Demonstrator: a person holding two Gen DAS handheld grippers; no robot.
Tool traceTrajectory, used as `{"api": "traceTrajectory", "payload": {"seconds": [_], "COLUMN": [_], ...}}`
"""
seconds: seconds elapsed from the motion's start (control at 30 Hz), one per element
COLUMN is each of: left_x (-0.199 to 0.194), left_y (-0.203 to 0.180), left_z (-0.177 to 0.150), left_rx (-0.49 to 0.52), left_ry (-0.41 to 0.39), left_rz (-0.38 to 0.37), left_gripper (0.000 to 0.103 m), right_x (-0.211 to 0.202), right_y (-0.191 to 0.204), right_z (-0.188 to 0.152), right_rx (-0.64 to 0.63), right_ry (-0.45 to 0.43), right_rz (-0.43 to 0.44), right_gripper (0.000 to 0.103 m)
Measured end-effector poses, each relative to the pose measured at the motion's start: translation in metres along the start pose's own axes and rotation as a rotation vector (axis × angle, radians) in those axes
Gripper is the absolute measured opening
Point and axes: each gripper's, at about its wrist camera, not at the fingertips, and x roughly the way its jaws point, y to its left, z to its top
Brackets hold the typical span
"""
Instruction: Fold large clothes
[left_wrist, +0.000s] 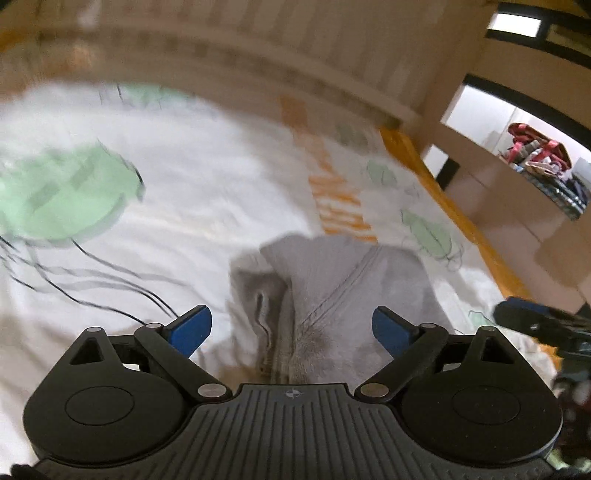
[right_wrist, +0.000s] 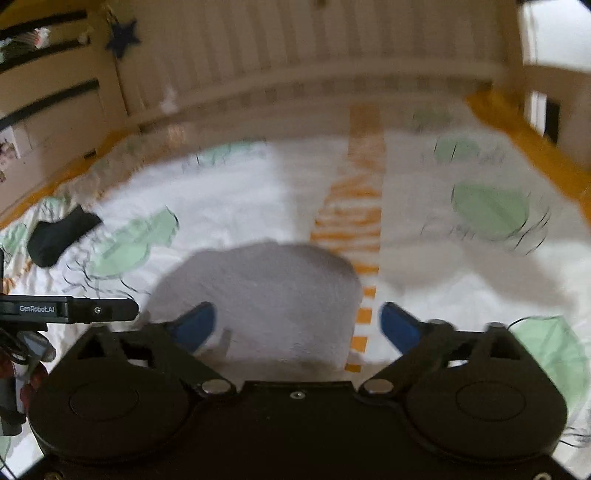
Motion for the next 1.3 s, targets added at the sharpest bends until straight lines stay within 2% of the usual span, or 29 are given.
{"api": "traceTrajectory", "payload": {"seconds": [0.1, 0.23, 0.4, 0.53, 0.63, 0.8, 0.87, 1.1, 1.3], "left_x": [-0.031, -0.067, -0.099, -0.112, -0.113, -0.111, -0.111, -0.112, -0.114], "left_y": [-0.023, -0.054, -0.083, -0.093, -0.097, -0.103, -0.103, -0.097, -0.098], "left_z": [0.0, -0.012, -0.039, -0.057, -0.066, -0.08, -0.084, -0.097, -0.111], "left_rx": [0.06, 0.11, 0.147, 0.132, 0.107, 0.129, 0.143, 0.117, 0.094], "left_ry": [-0.055, -0.106, -0.119, -0.086, -0.026, 0.041, 0.054, 0.076, 0.105], "left_rz": [0.056, 0.119, 0.189, 0.208, 0.221, 0.355, 0.387, 0.395, 0.408], "left_gripper": [0.095, 0.095, 0.095, 0.095, 0.095, 0.095, 0.095, 0.095, 0.095], "right_x": [-0.033, -0.062, -0.087, -0.105, -0.117, -0.127, -0.127, -0.117, -0.122], "right_y": [0.017, 0.034, 0.048, 0.053, 0.056, 0.056, 0.056, 0.054, 0.059], "right_z": [0.001, -0.011, -0.033, -0.048, -0.059, -0.079, -0.084, -0.099, -0.103], "right_rx": [-0.018, -0.007, 0.011, 0.046, 0.049, 0.064, 0.054, 0.07, 0.058], "right_ry": [-0.06, -0.07, -0.069, -0.05, -0.042, -0.041, -0.037, 0.018, 0.005], "right_rz": [-0.025, -0.038, -0.036, -0.036, -0.054, -0.079, -0.093, -0.099, -0.105], "right_gripper": [0.103, 0.103, 0.103, 0.103, 0.103, 0.103, 0.103, 0.103, 0.103]}}
